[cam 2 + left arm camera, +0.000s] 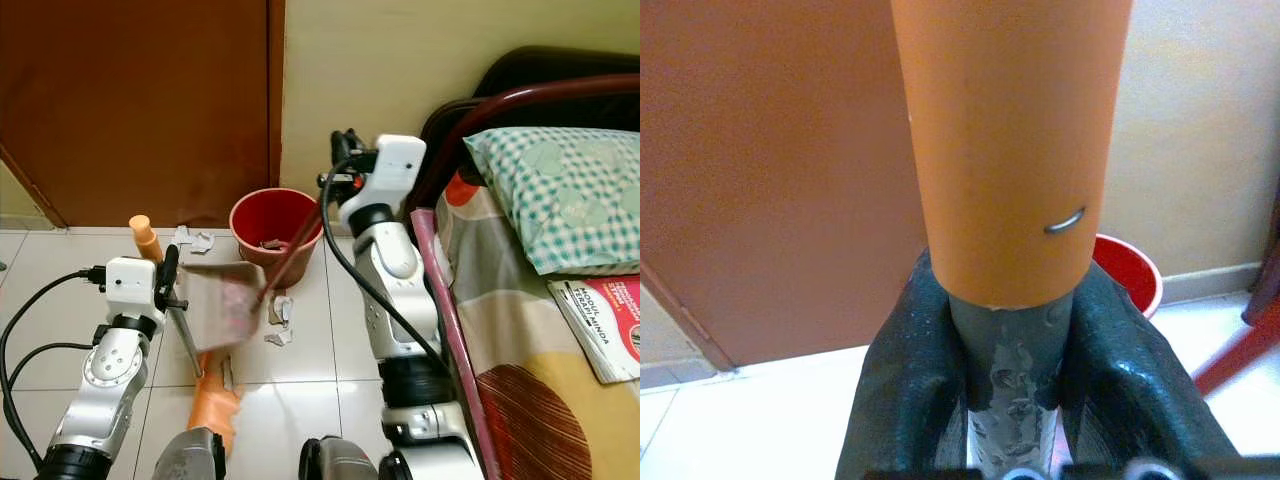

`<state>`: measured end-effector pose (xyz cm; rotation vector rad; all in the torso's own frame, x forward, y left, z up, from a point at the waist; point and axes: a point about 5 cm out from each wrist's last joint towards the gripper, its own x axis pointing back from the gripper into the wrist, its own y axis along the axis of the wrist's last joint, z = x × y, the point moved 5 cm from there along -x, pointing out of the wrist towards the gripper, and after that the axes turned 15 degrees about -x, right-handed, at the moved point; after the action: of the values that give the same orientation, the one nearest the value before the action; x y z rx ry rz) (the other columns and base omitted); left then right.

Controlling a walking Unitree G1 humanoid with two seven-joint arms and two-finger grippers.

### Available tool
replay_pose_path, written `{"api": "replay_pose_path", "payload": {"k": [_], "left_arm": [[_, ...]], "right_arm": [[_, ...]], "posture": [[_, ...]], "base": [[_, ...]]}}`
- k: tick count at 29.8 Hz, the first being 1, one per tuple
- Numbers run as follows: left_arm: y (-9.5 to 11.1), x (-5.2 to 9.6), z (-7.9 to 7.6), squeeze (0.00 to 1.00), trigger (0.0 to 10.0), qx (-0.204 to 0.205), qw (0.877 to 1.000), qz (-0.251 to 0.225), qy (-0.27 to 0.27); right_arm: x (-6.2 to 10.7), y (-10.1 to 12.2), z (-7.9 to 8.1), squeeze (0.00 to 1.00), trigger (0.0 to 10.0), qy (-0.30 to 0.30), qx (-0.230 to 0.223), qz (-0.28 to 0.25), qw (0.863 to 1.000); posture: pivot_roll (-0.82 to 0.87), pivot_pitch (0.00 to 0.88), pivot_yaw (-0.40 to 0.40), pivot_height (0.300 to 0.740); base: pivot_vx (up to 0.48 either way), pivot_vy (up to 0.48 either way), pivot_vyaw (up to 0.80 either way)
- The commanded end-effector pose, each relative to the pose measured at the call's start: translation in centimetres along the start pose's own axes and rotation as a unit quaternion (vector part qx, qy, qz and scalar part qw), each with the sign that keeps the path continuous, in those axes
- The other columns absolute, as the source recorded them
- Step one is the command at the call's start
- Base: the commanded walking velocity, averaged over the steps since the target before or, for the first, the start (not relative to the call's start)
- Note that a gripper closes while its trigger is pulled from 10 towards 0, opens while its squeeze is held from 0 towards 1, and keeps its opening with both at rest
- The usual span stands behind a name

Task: Sweep floor

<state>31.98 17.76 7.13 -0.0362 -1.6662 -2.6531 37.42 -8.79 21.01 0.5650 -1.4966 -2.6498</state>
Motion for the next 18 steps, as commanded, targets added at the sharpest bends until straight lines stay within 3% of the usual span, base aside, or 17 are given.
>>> {"api": "replay_pose_path", "payload": {"k": [1, 2, 10, 18], "left_arm": [[-2.8, 1.0, -0.5, 0.0, 10.0, -0.028, 0.998, 0.057, -0.026], [-2.8, 1.0, -0.5, 0.0, 10.0, -0.028, 0.998, 0.057, -0.026], [-3.0, 1.4, -0.7, 0.0, 10.0, -0.033, 0.997, 0.06, -0.043], [-1.4, 1.1, -0.8, 0.0, 10.0, -0.034, 0.997, 0.026, -0.057]], "right_arm": [[0.3, 1.2, -0.5, 0.0, 10.0, -0.015, 0.02, -0.018, 1.0], [0.3, 1.2, -0.5, 0.0, 10.0, -0.015, 0.02, -0.018, 1.0], [3.4, 0.4, -7.8, 0.0, 10.0, -0.153, 0.094, 0.012, 0.984], [5.6, -0.8, -11.0, 0.0, 10.0, -0.195, 0.145, 0.039, 0.969]], "posture": [[0.05, 0.084, -0.055, 0.74], [0.05, 0.084, -0.055, 0.74], [0.05, 0.095, -0.047, 0.74], [0.05, 0.096, -0.042, 0.74]], "base": [[0.0, 0.0, 0.0], [0.0, 0.0, 0.0], [0.0, 0.0, 0.0], [0.0, 0.0, 0.0]]}}
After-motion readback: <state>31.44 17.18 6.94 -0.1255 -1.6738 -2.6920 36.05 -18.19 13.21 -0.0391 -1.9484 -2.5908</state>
